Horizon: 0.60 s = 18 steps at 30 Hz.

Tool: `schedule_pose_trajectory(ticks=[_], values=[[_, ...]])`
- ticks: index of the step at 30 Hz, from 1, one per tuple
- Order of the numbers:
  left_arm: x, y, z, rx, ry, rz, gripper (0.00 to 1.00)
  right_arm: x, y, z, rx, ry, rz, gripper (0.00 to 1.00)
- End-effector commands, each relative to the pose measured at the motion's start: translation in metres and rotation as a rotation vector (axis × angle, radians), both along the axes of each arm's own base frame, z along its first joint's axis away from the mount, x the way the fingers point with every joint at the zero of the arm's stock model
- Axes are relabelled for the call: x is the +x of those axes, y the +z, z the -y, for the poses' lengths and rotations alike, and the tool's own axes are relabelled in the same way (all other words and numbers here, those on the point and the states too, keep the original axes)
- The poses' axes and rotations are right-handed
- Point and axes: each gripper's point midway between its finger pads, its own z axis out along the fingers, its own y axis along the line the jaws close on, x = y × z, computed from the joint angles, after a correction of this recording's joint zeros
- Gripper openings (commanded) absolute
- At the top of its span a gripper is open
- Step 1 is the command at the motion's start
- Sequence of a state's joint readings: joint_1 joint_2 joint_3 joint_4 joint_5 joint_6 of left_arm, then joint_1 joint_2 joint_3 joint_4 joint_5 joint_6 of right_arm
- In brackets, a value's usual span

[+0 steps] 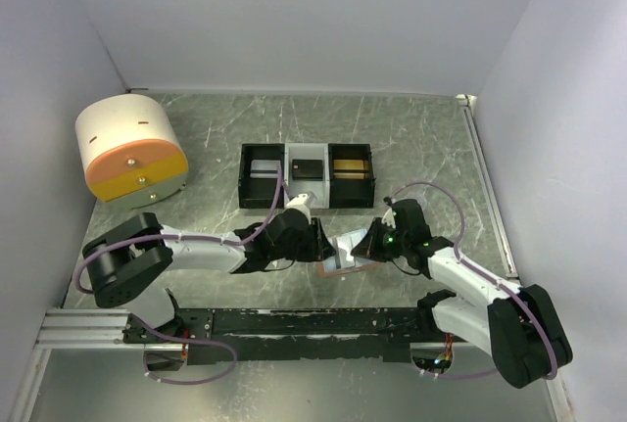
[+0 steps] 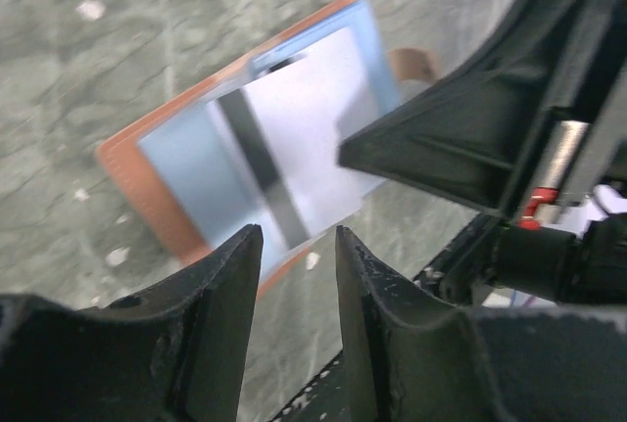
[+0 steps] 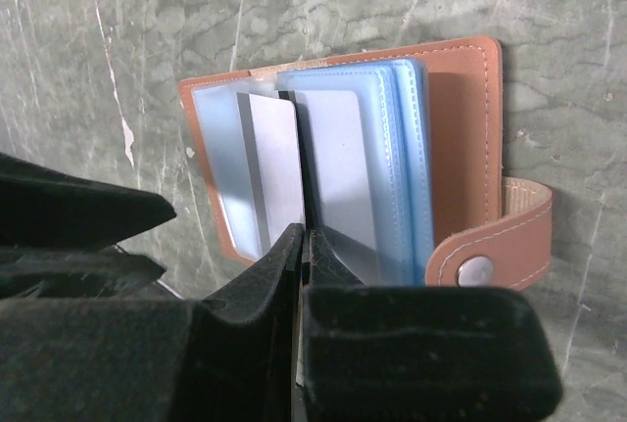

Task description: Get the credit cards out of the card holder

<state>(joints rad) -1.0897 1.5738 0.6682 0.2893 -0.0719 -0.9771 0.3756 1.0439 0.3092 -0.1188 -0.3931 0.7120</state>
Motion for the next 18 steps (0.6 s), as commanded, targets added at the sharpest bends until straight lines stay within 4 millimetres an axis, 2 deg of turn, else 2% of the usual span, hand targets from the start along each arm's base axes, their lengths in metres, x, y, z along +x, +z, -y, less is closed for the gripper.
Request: schedule_pose_trajectory(ticks=[1, 4, 13, 18], values=[[-0.004, 0.036, 0.039, -0.138, -0.142, 0.073, 0.49, -0.002, -0.003, 0.003, 0.0, -0.021, -0.008, 0.0], [-0.005, 0.029, 0.05, -0.105, -0.177, 0.045, 0.5, -0.002, -0.003, 0.004, -0.004, -0.024, -0.01, 0.0], [-0.008, -0.013, 0.024, -0.008, -0.087, -0.038, 0.47, -0.002, -0.001, 0.004, -0.001, -0.031, -0.005, 0.0], [-0.011, -0.033, 0.02, 0.038, -0.08, -0.071, 0.37, -0.001, 0.002, 0.002, 0.011, -0.024, 0.001, 0.0]])
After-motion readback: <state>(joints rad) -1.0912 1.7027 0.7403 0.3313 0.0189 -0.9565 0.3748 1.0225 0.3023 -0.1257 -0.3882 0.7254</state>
